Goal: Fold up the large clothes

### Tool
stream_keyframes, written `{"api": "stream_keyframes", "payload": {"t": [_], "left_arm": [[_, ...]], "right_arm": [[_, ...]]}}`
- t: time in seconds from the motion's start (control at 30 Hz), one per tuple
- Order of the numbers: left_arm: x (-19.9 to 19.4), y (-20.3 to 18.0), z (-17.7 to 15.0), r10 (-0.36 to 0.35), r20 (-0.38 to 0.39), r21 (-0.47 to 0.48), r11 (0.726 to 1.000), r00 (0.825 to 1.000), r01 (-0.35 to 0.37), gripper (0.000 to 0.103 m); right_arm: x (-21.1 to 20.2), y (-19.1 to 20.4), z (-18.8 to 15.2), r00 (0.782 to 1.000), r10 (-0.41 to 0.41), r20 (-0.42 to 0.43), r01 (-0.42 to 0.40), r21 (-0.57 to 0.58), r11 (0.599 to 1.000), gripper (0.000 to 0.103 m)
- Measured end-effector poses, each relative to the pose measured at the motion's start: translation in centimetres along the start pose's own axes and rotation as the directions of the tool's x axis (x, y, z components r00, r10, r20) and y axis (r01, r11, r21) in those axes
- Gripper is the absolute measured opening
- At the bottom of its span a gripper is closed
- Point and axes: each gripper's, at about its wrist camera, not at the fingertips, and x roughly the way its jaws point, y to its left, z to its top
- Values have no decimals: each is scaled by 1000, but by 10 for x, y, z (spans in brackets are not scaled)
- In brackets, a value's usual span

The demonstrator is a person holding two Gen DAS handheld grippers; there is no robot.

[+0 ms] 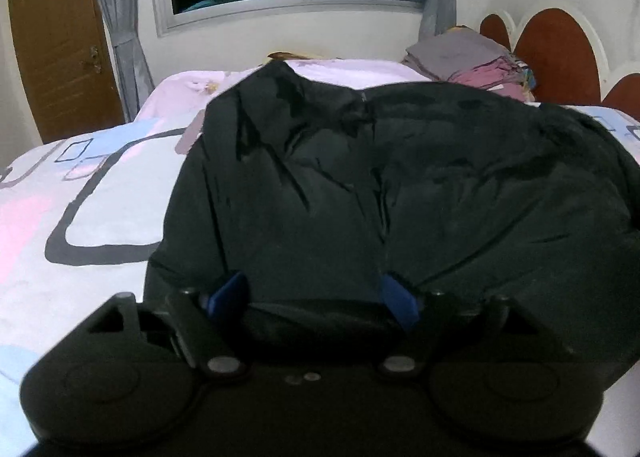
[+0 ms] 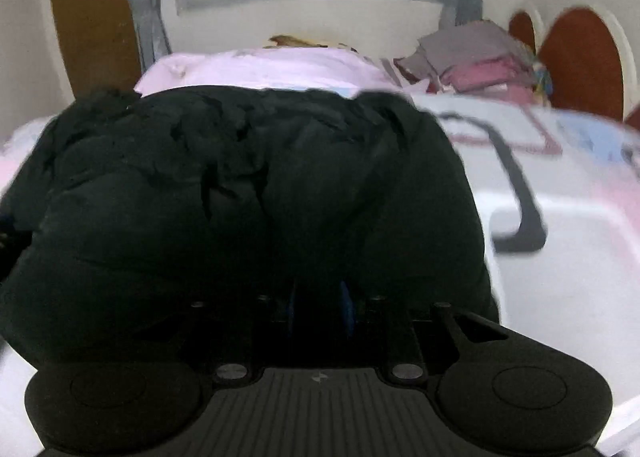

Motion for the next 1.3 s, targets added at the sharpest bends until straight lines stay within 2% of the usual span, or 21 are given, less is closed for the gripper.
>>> {"api": "stream_keyframes", "payload": {"t": [0.17, 0.23, 0.27, 0.3, 0.33, 0.4, 0.43, 0.47, 0.5, 0.53, 0.57, 0.63, 0.73, 0.83, 0.87, 0.93, 1.0, 1.07, 1.13, 1.23, 1.3], "left_arm": [[-5, 3, 3, 9, -26, -11, 1000, 1000, -10, 78], [-25, 6, 0, 33, 2, -15, 999, 999, -33, 87], [-39, 9, -5, 33, 30, -33, 999, 999, -32, 96], [-53, 13, -12, 35, 51, -63, 998, 998, -32, 98], [-64, 18, -18, 45, 62, -106, 994, 997, -38, 99], [-84, 33, -36, 40, 74, -228, 974, 996, -22, 100], [-91, 41, -45, 40, 75, -291, 957, 996, -16, 96], [-95, 50, -56, 35, 59, -374, 927, 998, -11, 87], [-96, 59, -65, 15, 42, -469, 883, 999, 7, 82], [-94, 67, -78, -34, 42, -574, 817, 999, 52, 80], [-89, 71, -89, -74, 47, -656, 750, 996, 86, 80], [-79, 71, -100, -120, 69, -747, 652, 990, 131, 80], [-57, 68, -99, -114, 121, -787, 595, 986, 165, 79], [-38, 71, -100, -68, 180, -853, 487, 981, 190, 79], [-34, 71, -98, -58, 189, -862, 469, 980, 194, 78], [-26, 70, -92, -55, 193, -863, 466, 980, 196, 75], [-19, 72, -88, -74, 189, -863, 462, 979, 202, 57], [-16, 72, -87, -86, 186, -867, 455, 979, 205, 50], [-19, 69, -84, -82, 181, -855, 479, 980, 198, 45], [-23, 68, -82, -78, 181, -833, 518, 980, 195, 43], [-20, 73, -85, -89, 168, -842, 505, 982, 190, 50]], "right_arm": [[-1, 11, 7, 998, -52, -33, 51, -25, 998, 22], [-23, 11, 12, 998, -60, 31, 60, -6, 998, 26], [-37, 13, 12, 995, -58, 80, 58, -6, 998, 40], [-45, 16, 12, 992, -51, 112, 53, -13, 999, 78], [-55, 20, 12, 989, -34, 145, 37, -21, 999, 82], [-68, 29, 14, 983, 5, 181, 1, -34, 999, 80], [-70, 34, 16, 982, 21, 187, -13, -41, 999, 68], [-71, 41, 18, 982, 35, 184, -27, -46, 999, 58], [-72, 47, 18, 981, 51, 187, -44, -42, 998, 38], [-70, 53, 19, 979, 70, 191, -64, -37, 997, 21], [-69, 61, 18, 976, 86, 198, -80, -39, 996, 18], [-60, 75, 20, 973, 107, 204, -101, -41, 994, 17], [-49, 95, 19, 971, 131, 202, -126, -38, 991, 17], [-31, 104, 24, 967, 147, 207, -146, -16, 989, 17], [-26, 106, 26, 964, 154, 216, -155, -14, 988, 17], [-15, 104, 32, 961, 167, 219, -169, -9, 986, 17], [-2, 104, 35, 968, 147, 205, -150, -4, 989, 17], [10, 100, 34, 973, 146, 177, -153, 22, 988, 17], [19, 98, 31, 977, 137, 161, -144, 33, 989, 13], [19, 100, 35, 983, 125, 138, -131, 33, 991, 13], [15, 99, 40, 982, 119, 148, -127, 46, 991, 13]]}}
